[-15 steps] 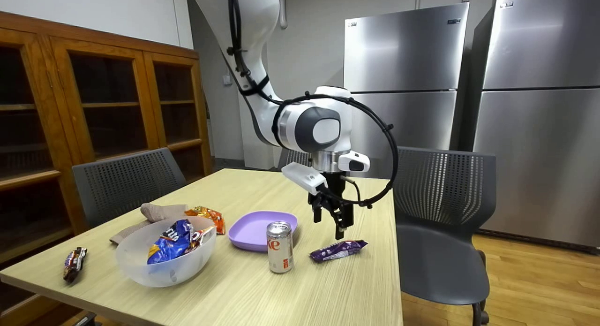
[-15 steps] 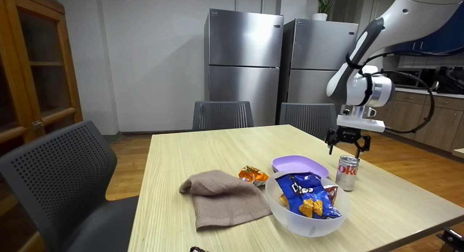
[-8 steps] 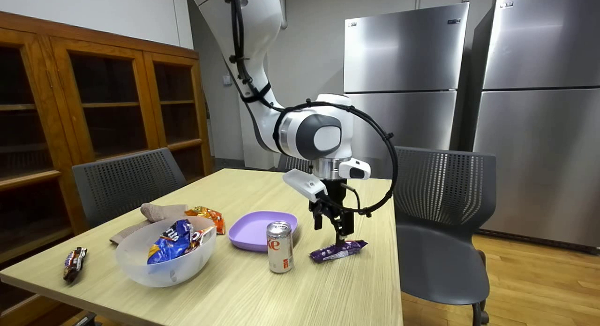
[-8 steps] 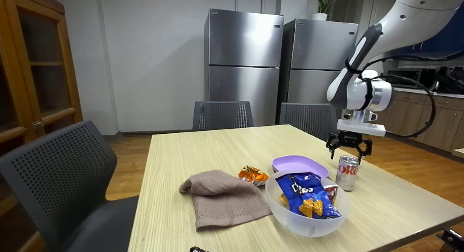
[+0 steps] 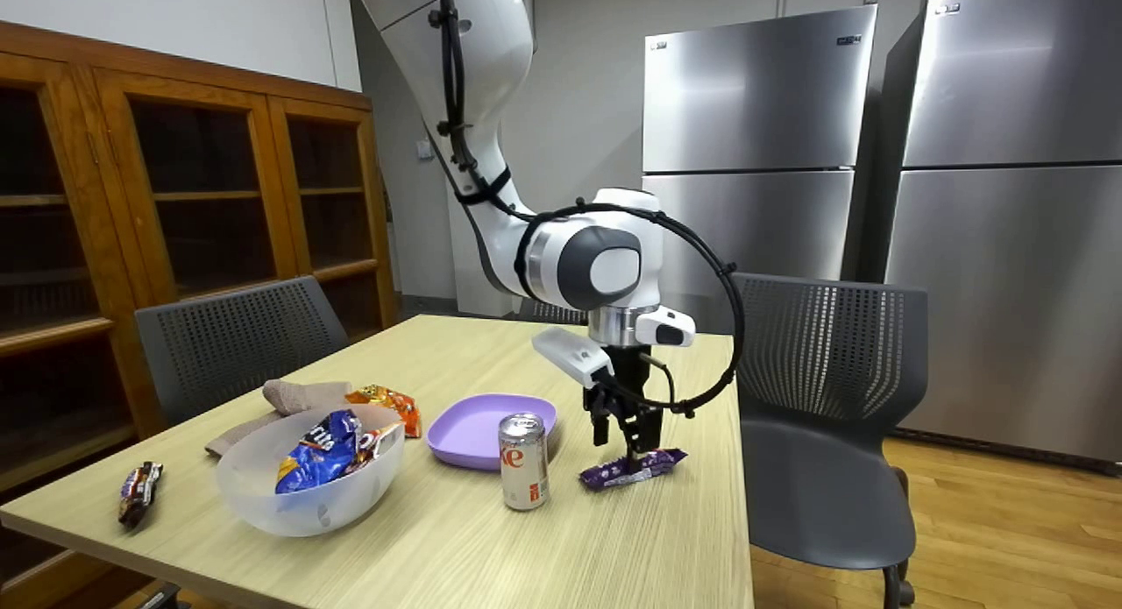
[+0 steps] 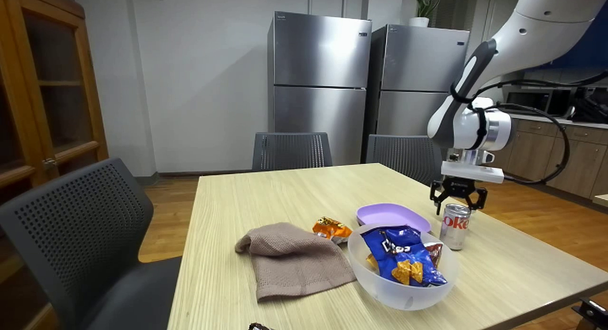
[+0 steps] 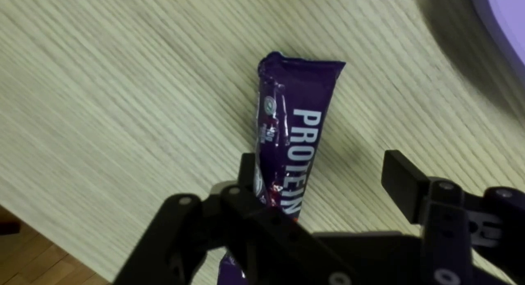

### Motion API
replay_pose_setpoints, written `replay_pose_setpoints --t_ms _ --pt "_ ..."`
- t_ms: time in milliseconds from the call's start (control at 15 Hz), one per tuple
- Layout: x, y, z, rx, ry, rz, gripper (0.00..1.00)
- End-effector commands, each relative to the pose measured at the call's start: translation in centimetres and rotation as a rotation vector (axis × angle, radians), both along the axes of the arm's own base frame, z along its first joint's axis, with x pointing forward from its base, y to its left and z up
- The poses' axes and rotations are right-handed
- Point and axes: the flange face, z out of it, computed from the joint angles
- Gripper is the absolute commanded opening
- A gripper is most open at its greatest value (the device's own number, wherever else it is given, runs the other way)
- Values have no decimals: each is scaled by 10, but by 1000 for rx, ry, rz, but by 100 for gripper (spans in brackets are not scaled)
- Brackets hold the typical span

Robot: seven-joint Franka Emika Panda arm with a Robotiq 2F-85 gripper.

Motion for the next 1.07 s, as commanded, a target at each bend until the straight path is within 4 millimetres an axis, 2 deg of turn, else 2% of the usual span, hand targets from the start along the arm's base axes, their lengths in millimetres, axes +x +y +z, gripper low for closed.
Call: replay_pose_setpoints --t_ms 0,267,400,533,600,733,1000 --pt "6 -2 3 -15 9 -18 51" --pt "5 -3 4 -17 9 -16 18" --pt "5 -3 5 -19 9 -13 5" --pt "6 -2 7 -23 6 -6 6" --pt "6 -2 9 -25 4 -2 2" --pt "7 0 14 -22 1 10 4" --pt "12 8 35 -22 -31 61 4"
